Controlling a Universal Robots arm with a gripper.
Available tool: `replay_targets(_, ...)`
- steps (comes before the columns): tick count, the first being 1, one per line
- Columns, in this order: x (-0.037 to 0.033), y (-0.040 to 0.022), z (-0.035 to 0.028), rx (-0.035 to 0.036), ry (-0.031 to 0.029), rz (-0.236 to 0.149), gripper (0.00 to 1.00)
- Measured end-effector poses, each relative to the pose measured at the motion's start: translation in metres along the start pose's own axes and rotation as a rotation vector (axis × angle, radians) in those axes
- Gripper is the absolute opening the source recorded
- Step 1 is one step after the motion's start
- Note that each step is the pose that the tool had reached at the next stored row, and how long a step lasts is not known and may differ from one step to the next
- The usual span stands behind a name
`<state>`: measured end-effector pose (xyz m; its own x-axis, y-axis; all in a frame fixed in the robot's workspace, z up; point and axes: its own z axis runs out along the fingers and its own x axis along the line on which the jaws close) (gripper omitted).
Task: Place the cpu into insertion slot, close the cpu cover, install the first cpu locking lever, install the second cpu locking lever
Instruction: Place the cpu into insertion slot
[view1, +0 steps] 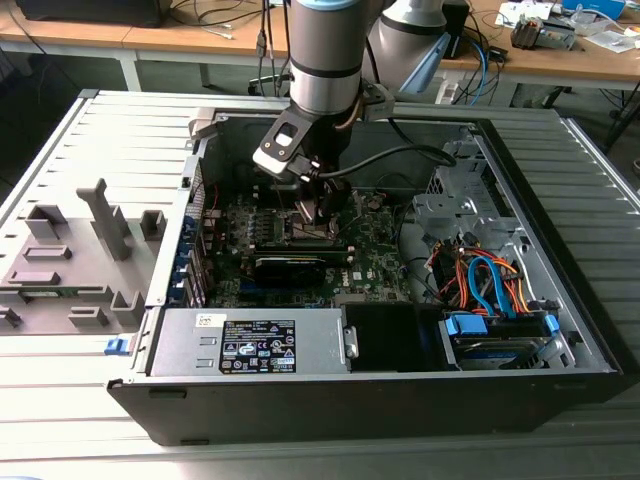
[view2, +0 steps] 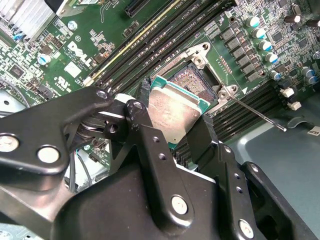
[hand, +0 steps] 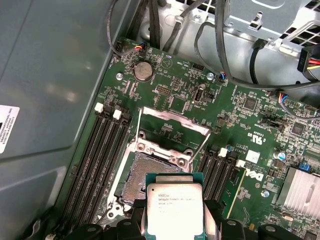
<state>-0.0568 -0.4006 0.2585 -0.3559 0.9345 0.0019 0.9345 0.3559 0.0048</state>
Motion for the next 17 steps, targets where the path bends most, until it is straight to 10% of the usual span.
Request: replay_targets(17,0.0,0.0,0.0009,0.0003,-0.0008,0.01,0.54)
